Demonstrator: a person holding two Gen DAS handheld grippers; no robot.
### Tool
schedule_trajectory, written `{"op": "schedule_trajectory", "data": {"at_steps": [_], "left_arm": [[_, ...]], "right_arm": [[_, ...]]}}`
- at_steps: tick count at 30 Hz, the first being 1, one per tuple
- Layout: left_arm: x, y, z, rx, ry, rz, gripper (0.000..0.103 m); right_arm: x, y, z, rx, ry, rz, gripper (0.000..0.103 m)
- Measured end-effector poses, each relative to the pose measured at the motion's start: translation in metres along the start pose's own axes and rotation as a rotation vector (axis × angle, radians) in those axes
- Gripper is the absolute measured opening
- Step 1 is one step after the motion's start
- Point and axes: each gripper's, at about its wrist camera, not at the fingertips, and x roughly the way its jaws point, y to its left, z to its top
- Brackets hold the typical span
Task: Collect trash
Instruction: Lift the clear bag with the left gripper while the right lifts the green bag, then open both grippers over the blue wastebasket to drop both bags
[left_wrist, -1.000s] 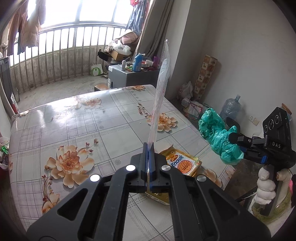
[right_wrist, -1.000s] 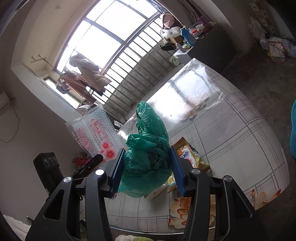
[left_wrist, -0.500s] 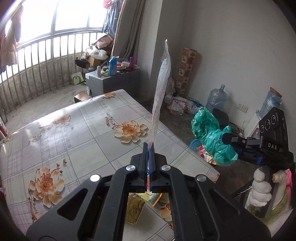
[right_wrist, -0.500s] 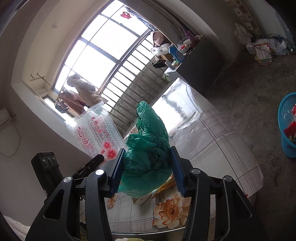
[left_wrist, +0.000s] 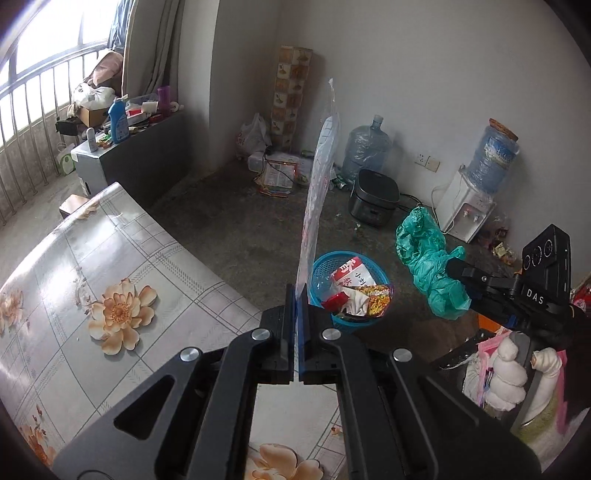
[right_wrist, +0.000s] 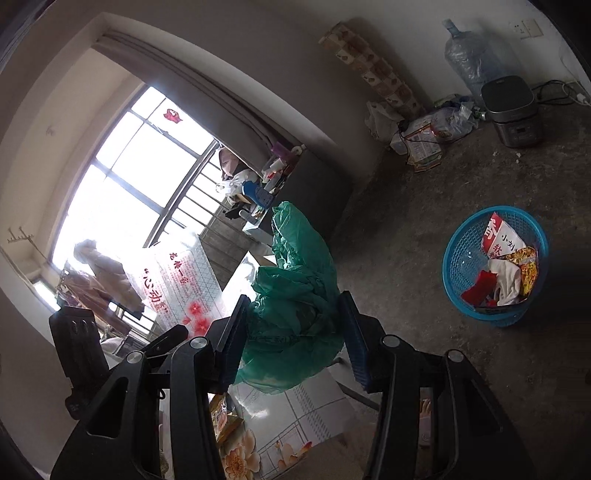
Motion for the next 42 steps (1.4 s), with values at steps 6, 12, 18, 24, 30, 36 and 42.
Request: {"op": "schedule_trajectory", "data": {"at_steps": [6,12,18,24,30,36,42], "left_arm": [[0.113,-0.039,0.032,0.091,0.168,-0.068,0.000],[0.225,-0.071,0.043,0.160,0.330,-0.093,0.000],[0.325,-0.099,0.033,0.250,0.461,-0.082,0.008],[0.400,-0.117,0.007,0.298,0.581,-0.016,0.051],[0.372,-0.111,0.026,0.297,0.504,-0.027,0.052],[0.305,-0.107,0.052,0.302,0.382,-0.053,0.054],[0.212,-0.086,0.073,0.262,0.266,-0.093,0.054]], "right_arm": [[-0.001,-0.070,0.022,0.109,-0.058,-0.191,0.048],[0.038,-0.116,0.053,0.168,-0.048,-0.285,0.048],[0.087,-0.167,0.077,0.184,0.022,-0.323,0.050],[0.147,-0.247,0.054,0.251,0.155,-0.495,0.059],[0.121,-0.251,0.033,0.319,0.084,-0.465,0.059],[0.095,-0.226,0.027,0.298,0.027,-0.440,0.059],[0.076,-0.170,0.031,0.212,-0.023,-0.397,0.059]]}}
